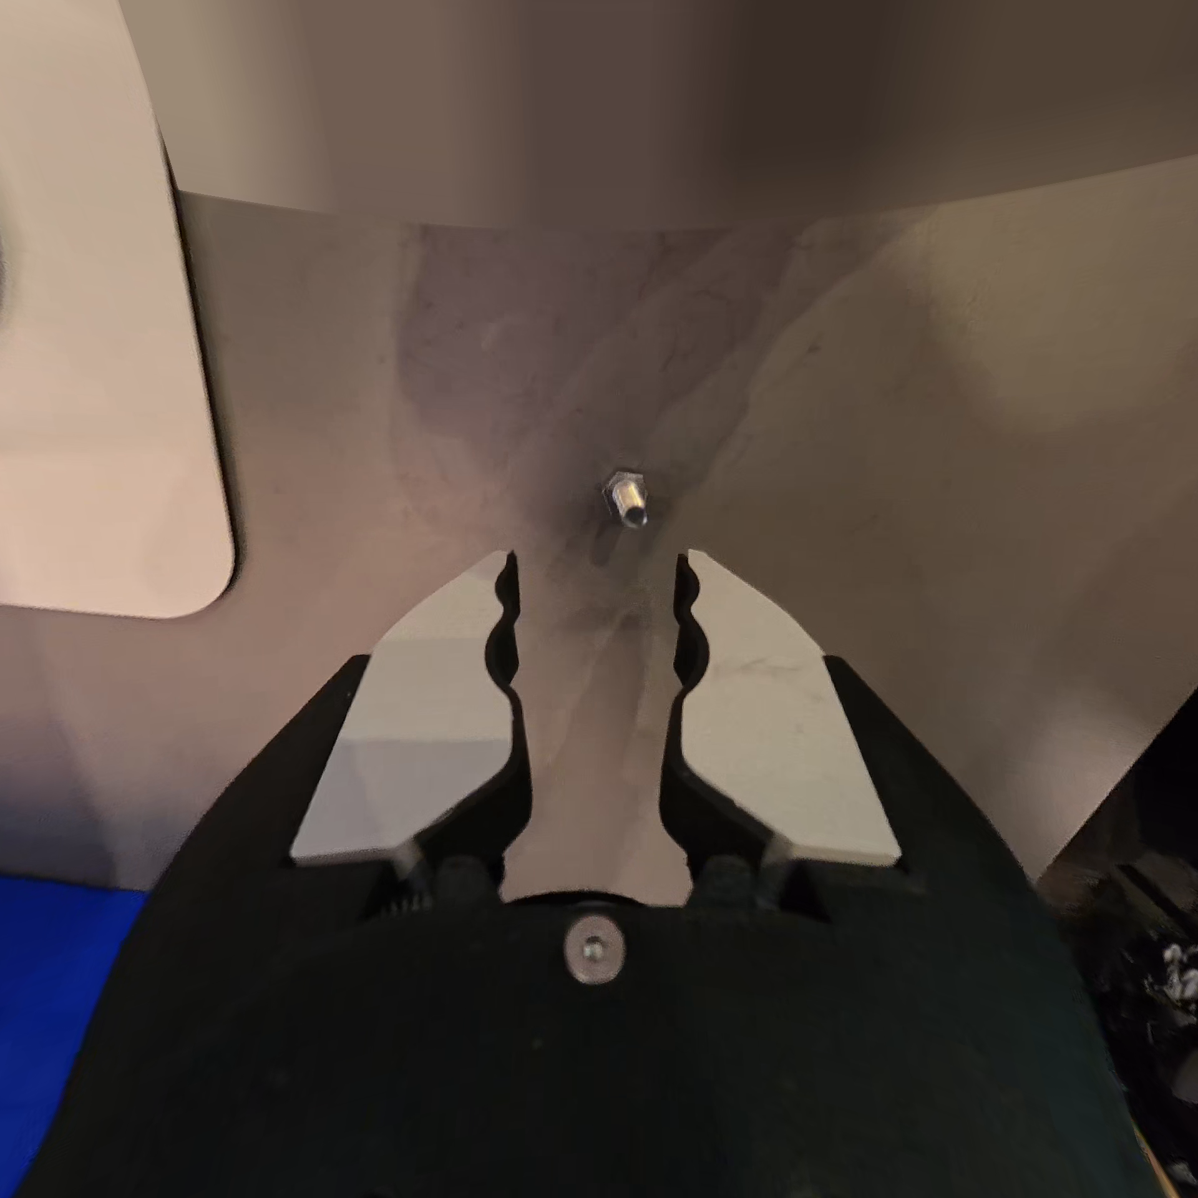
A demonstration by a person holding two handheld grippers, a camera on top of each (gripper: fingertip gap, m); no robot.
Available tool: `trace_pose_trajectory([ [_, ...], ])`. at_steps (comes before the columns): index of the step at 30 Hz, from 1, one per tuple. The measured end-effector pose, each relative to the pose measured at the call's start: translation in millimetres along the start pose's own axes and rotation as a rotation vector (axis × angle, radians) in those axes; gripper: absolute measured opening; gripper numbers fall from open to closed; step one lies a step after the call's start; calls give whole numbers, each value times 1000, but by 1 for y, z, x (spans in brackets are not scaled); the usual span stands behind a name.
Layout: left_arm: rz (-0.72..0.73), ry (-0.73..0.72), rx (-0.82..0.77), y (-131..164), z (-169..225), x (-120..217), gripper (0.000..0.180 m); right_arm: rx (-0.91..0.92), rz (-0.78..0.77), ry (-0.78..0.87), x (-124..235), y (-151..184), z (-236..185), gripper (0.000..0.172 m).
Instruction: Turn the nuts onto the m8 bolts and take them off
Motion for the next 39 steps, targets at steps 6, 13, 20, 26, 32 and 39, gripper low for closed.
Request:
trace_pose_trajectory([
  [6, 53, -68, 65, 26, -4, 35, 46, -2, 4, -1, 1, 0, 0, 0],
  [13, 67, -270, 345, 133, -47, 113, 36, 4, -1, 1, 0, 0, -1, 0],
  [20, -97, -304, 626, 239, -112, 115, 34, 10, -7, 0, -1, 1, -1, 0],
  [26, -209, -228, 725, 270, -147, 77, 32, 14, -12, -3, -1, 1, -2, 0],
  [32, -295, -170, 768, 291, -169, 47, 31, 15, -14, -6, -1, 1, -2, 0],
  [39, -384, -130, 729, 299, -175, 32, 29, 16, -19, -12, -2, 1, -2, 0],
])
Point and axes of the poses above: each gripper's, where its closed fingertips meet, x back along the fingers, y out of its underside, z = x × y across the jaws, the point moved 7 cm from there along x, back along the fingers, and after that the axes turned 9 degrees about -x, right-handed, at the moved point
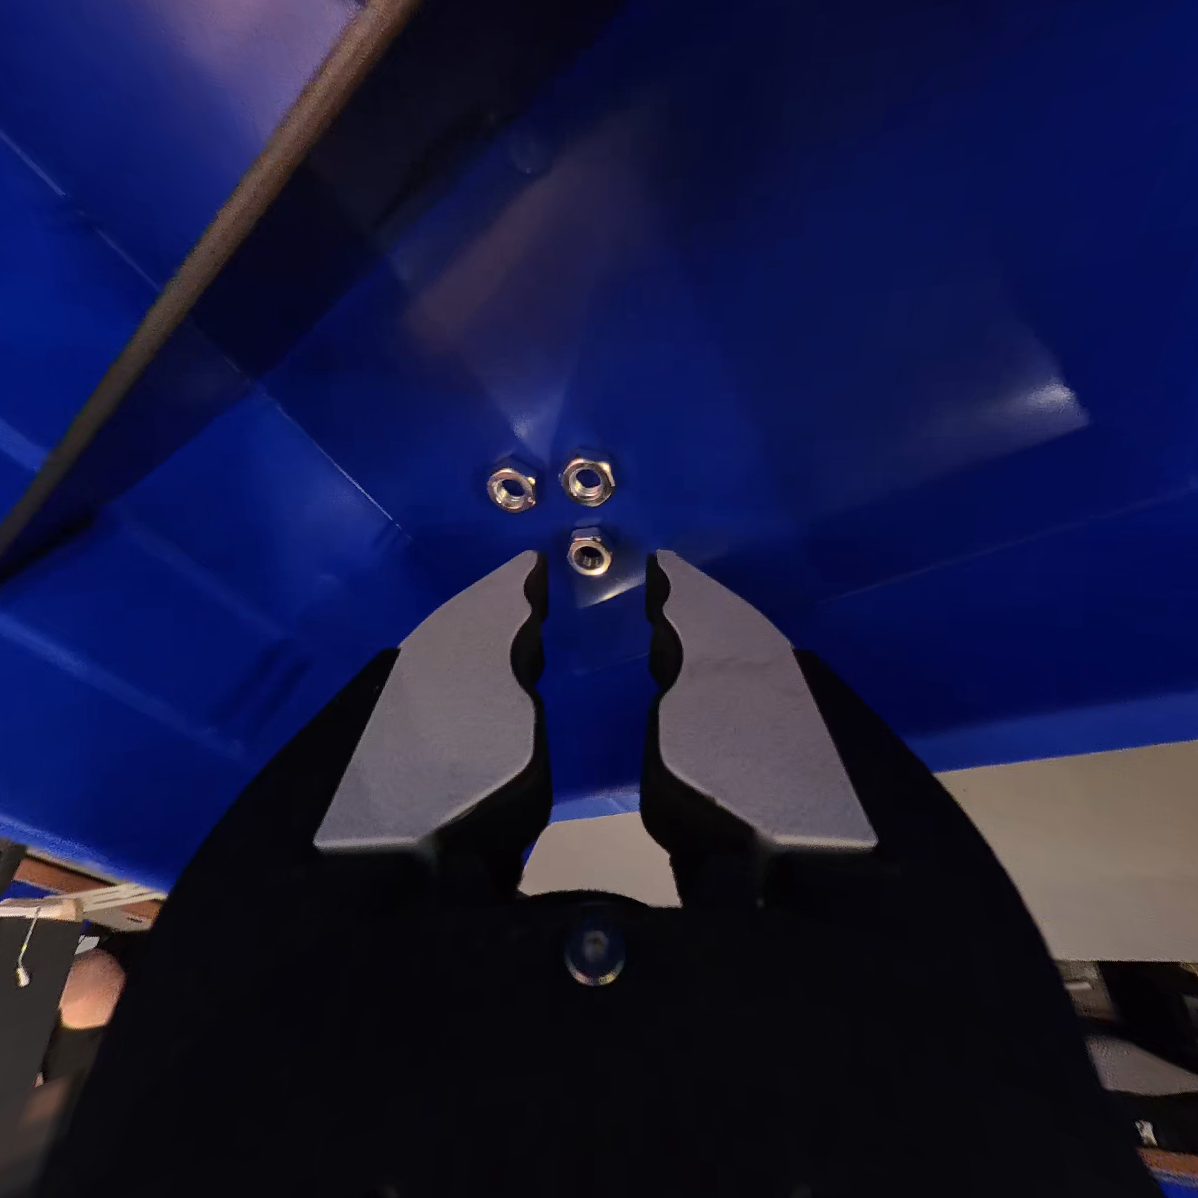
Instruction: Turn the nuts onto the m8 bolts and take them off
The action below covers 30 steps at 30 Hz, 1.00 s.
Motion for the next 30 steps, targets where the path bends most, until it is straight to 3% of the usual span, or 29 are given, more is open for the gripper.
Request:
trace_pose_trajectory([
  [7, -42, 16, -32, -2, -1, -6, 15, 1, -3, -2, 0, 0, 0, 0],
  [16, -17, -12, -55, 0, 0, -3, 14, 2, -4, -4, -1, 0, 0, 0],
  [20, 87, -30, -55, 7, 10, 19, 14, 1, -4, -4, -1, 0, 0, 0],
  [24, 287, 6, -29, 22, 28, 54, 13, 1, -1, -4, 0, 0, 0, 0],
  [30, 661, 223, -40, 41, 92, 98, 14, -7, 39, -33, 2, -4, -7, 0],
])
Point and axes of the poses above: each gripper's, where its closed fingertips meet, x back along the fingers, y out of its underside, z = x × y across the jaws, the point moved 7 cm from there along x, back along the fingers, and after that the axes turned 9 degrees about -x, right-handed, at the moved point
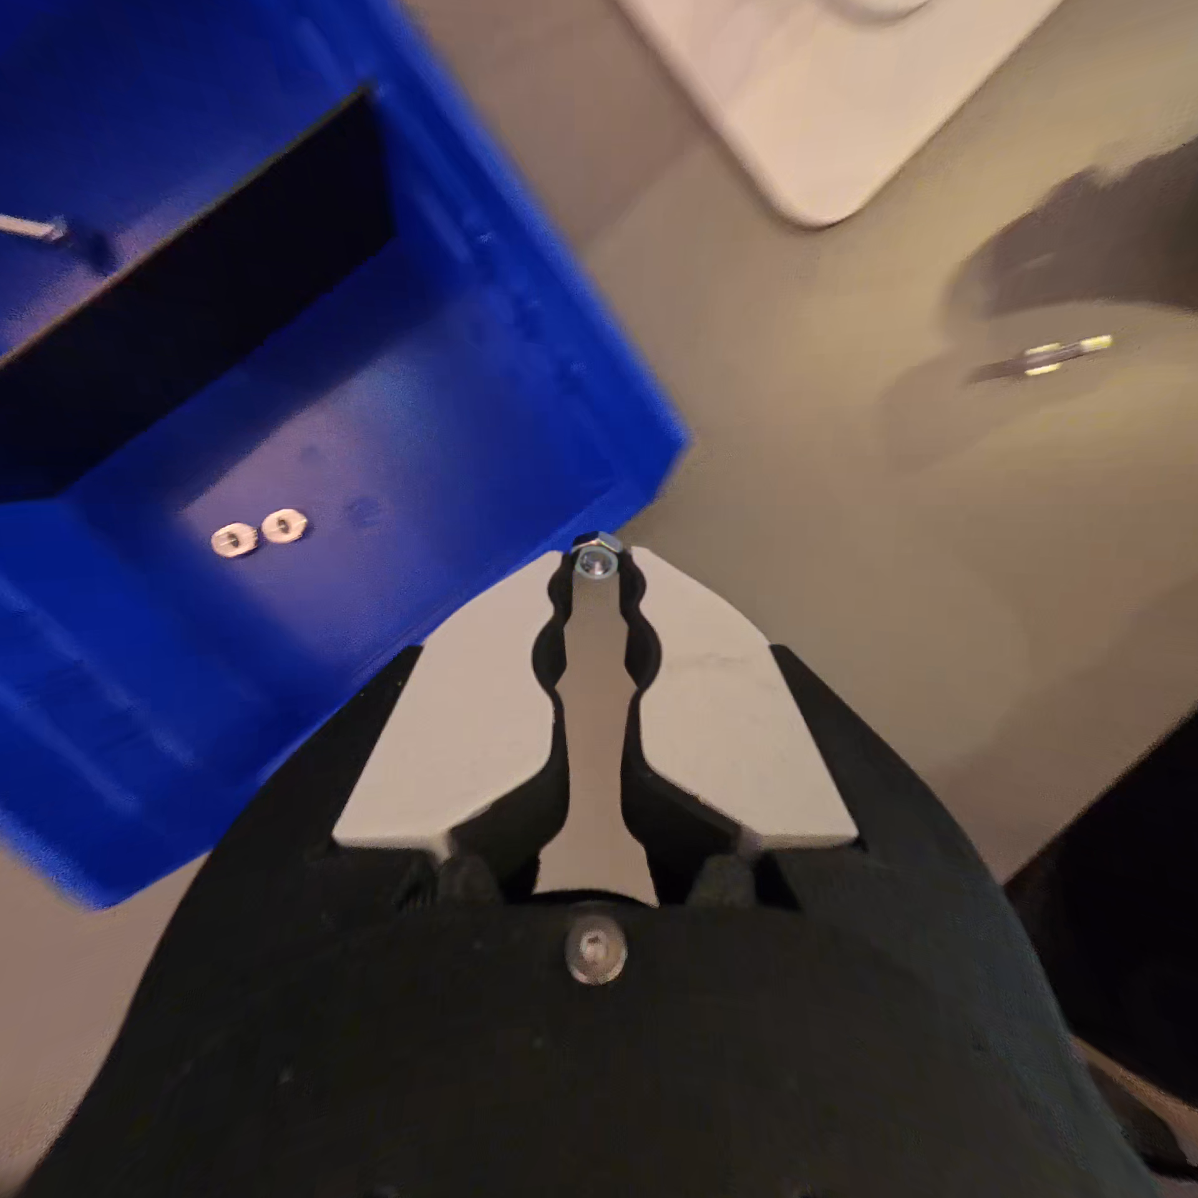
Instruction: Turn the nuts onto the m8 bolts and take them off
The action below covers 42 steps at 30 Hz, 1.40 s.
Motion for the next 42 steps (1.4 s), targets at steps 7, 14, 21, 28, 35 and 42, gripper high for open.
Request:
trace_pose_trajectory([
  [7, 377, 399, -22, -19, 115, -16, 13, 288, 120, -65, 10, -24, -51, 7],
  [14, 605, 823, -62, -47, 212, -49, 13, 577, 225, -129, 16, -33, -112, 30],
  [21, 565, 956, -109, -59, 239, -68, 13, 673, 225, -139, 20, -33, -122, 32],
  [28, 543, 976, -136, -59, 242, -73, 13, 659, 211, -167, 18, -29, -123, 22],
  [35, 572, 1011, -150, -56, 243, -75, 13, 605, 213, -216, 19, -28, -122, 14],
  [42, 599, 1064, -141, -55, 244, -73, 14, 552, 217, -253, 21, -31, -124, 14],
])
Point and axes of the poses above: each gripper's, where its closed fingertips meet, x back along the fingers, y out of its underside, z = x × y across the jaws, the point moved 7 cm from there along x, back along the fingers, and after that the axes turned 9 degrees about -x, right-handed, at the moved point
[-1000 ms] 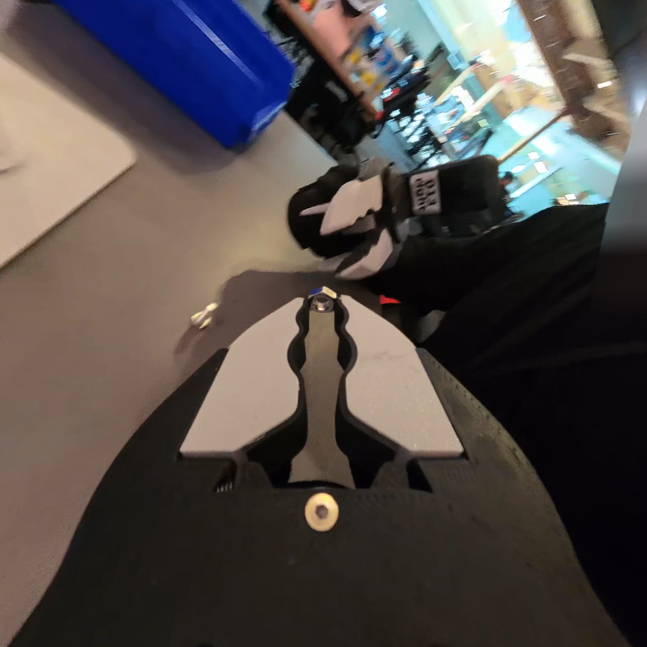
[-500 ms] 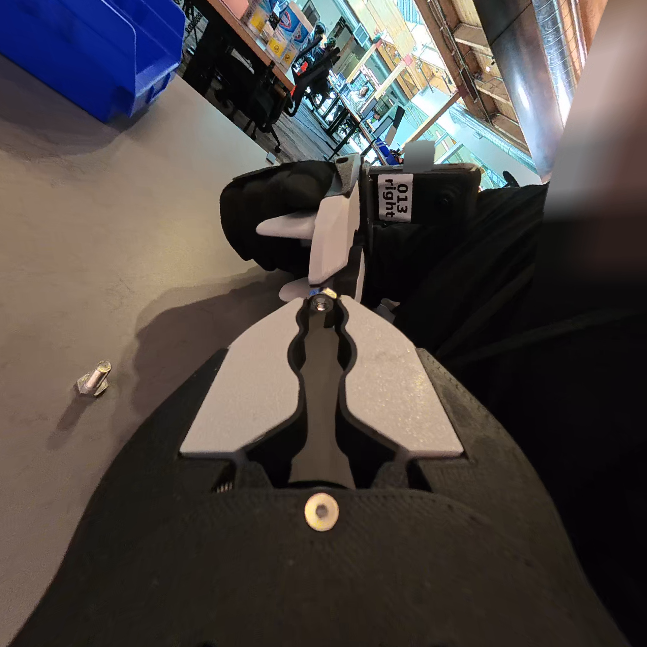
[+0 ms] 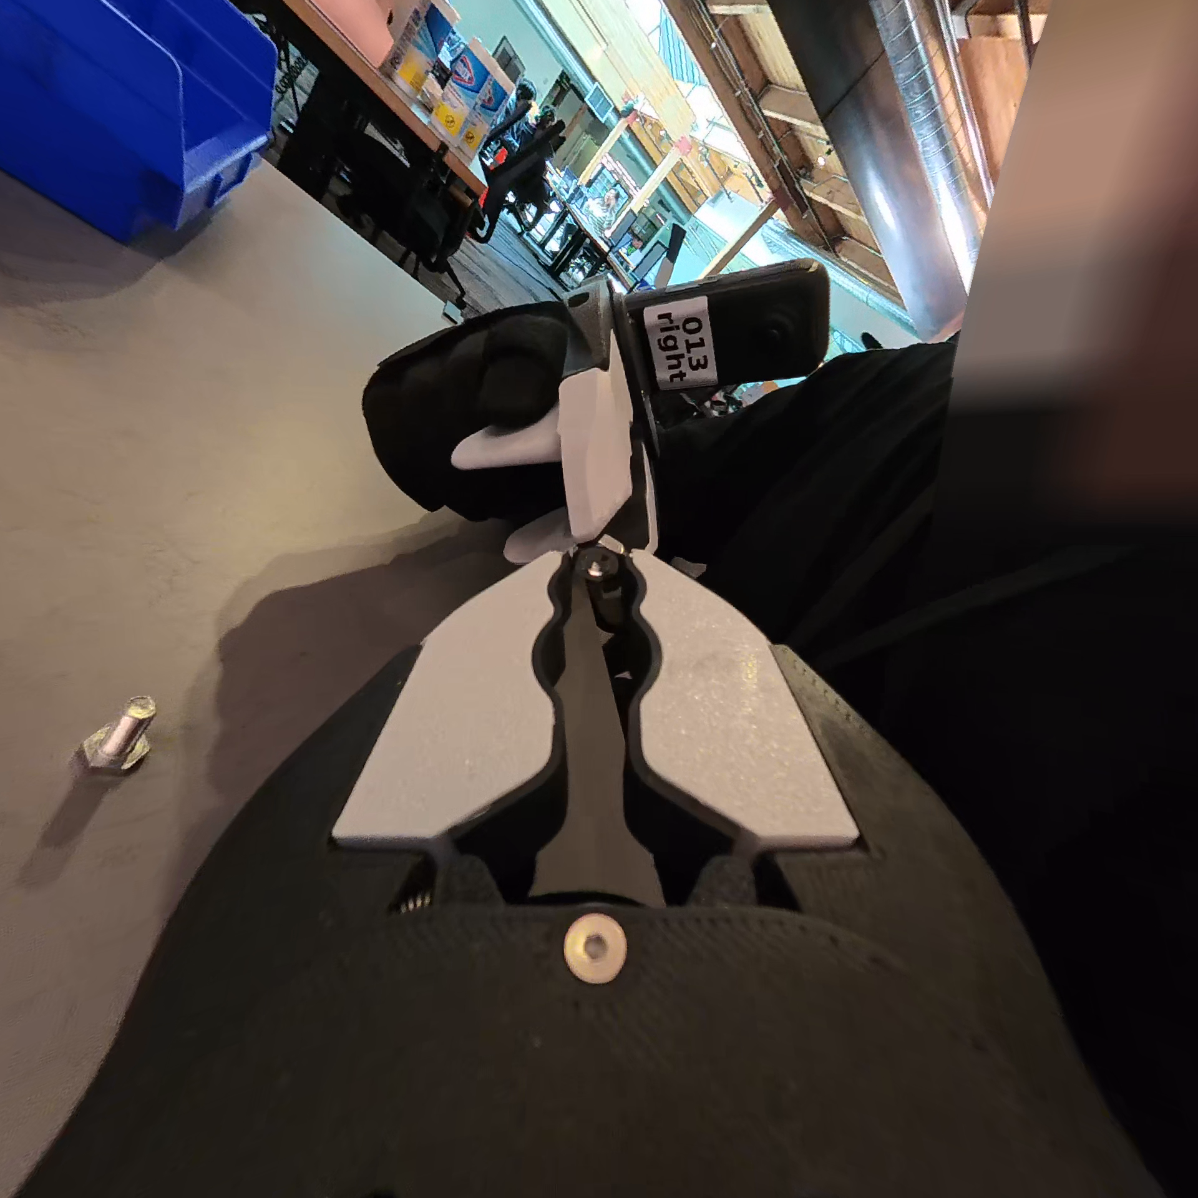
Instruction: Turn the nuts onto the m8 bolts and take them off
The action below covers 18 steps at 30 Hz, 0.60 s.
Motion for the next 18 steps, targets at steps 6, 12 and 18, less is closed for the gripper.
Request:
trace_pose_trajectory([
  [6, -126, -385, -143, 2, -16, 31, 40, -63, -1, 71, 22, 9, 28, 14],
  [12, -324, -702, -180, 34, -53, 36, 45, -175, -25, 152, 50, 35, 60, 14],
  [18, -434, -705, -198, 43, -76, 9, 43, -174, -64, 138, 46, 43, 58, 14],
])
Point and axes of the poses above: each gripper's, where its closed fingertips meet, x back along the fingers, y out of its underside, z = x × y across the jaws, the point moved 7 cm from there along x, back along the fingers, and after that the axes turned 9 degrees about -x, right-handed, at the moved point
